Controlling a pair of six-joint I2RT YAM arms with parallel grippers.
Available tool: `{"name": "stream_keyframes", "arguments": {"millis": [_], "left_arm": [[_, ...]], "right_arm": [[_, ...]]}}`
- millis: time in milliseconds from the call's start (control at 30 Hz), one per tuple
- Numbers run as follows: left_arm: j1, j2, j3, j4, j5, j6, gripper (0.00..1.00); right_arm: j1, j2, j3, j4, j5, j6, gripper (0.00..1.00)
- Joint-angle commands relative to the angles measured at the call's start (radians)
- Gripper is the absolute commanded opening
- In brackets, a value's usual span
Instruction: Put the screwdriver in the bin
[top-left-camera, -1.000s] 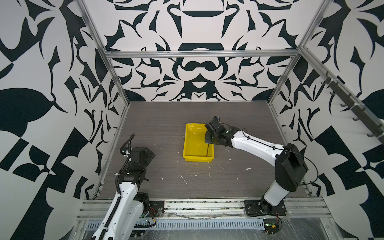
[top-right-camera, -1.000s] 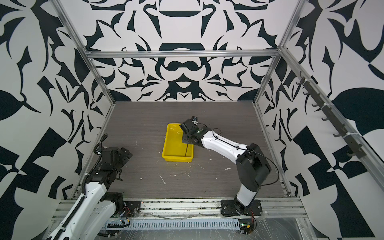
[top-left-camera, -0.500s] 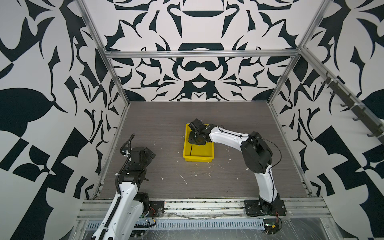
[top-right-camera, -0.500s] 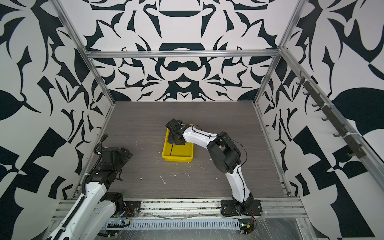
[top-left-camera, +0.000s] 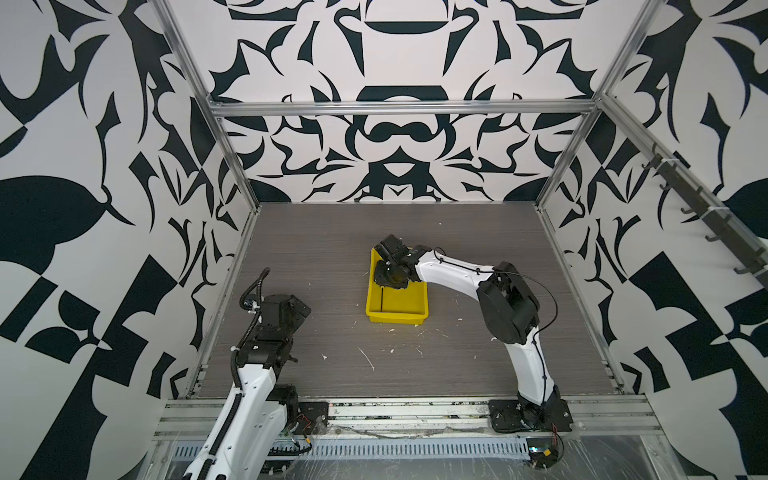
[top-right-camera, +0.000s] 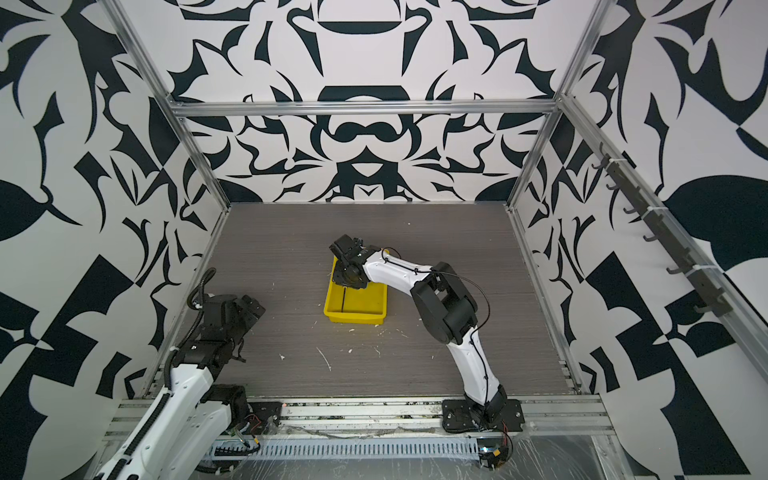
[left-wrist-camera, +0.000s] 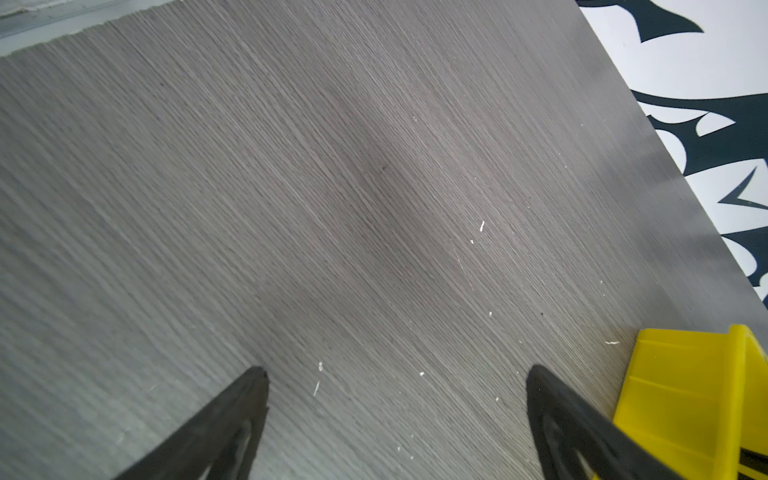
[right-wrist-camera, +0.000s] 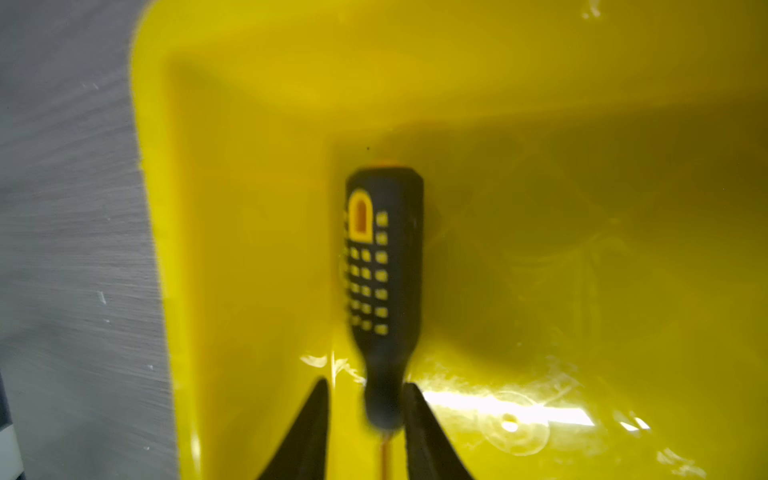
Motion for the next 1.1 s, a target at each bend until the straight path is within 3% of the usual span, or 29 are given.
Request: {"name": "stream_keyframes", "arguments": {"millis": [0, 333, 533, 667, 767, 933, 1067], "left_arm": [[0.003, 0.01, -0.007, 0.003, -0.015, -0.015, 0.99], [0.004, 0.061, 0.008, 0.004, -0.006, -0.016, 0.99], [0.004, 0.089, 0.017, 0.009, 0.006, -0.01, 0.99], [0.003, 0.088, 0.029, -0.019, 0.008, -0.011, 0.99], [0.004, 0.056, 0.013, -0.011, -0.006, -0.02, 0.99], [0.004, 0.008, -0.011, -0.001, -0.008, -0.022, 0.99], [0.004, -0.016, -0.015, -0.019, -0.017, -0.029, 0.99]], "right_arm": [[-0.001, -0.058, 0.062, -0.032, 0.019, -0.028, 0.43], [-0.009, -0.202, -0.085, 0.02, 0.029, -0.056, 0.42], [-0.018, -0.342, -0.162, -0.043, 0.143, -0.129, 0.41], [-0.024, -0.467, -0.343, 0.022, 0.287, -0.164, 0.41], [-0.055, -0.527, -0.392, -0.047, 0.364, -0.202, 0.4], [-0.097, -0.66, -0.417, -0.128, 0.527, -0.348, 0.41], [-0.097, -0.806, -0.576, -0.009, 0.754, -0.536, 0.41]]}}
